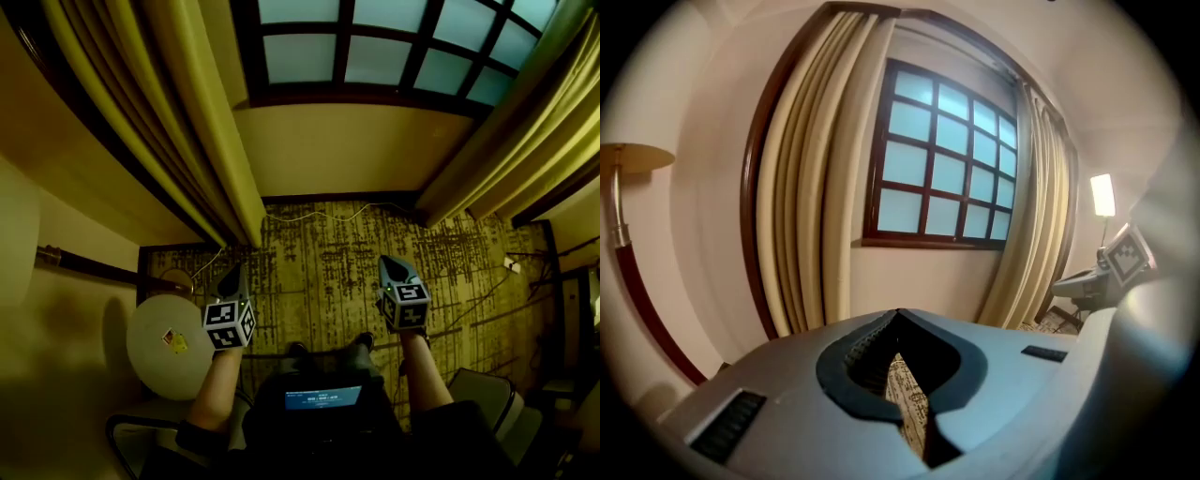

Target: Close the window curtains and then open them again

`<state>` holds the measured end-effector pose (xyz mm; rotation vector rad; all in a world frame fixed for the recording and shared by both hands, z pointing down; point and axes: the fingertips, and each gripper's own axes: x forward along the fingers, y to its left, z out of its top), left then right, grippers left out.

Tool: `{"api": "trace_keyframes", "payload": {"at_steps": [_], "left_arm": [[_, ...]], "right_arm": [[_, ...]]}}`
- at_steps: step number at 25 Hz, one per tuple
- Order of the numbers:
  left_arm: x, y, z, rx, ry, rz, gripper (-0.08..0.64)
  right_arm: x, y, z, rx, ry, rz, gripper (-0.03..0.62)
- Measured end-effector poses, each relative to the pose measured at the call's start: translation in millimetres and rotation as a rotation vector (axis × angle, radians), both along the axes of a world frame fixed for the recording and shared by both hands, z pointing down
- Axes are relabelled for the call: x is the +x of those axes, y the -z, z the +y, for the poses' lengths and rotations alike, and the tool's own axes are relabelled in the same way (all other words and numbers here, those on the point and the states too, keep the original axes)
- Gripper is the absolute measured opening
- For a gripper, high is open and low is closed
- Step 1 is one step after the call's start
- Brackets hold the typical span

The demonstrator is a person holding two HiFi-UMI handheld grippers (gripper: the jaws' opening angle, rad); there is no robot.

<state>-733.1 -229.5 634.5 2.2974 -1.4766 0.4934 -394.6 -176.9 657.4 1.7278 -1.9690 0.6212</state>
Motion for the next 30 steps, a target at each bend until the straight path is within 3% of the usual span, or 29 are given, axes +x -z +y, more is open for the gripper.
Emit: {"api": "trace_keyframes", "payload": {"at_steps": [13, 19, 24, 30], "left_arm": [[30, -3, 17, -0.018, 0.034, 0.023, -0.011], [53, 2, 18, -0.025, 0.000, 0.046, -0.009], [101, -2, 14, -0.031, -0.085, 0.052, -0.009], [202, -3, 12, -0.044, -0.282, 0.039, -0.009]], "right_arm": [[30, -6, -2, -0.002, 0.033, -0.012, 0.018], [40, -5, -1, 0.007, 0.022, -0.020, 0.018], [76, -3, 14, 0.025, -0.039, -0.005, 0.018], [159, 8, 60, 0.044, -0.230, -0.003, 0.018]]}}
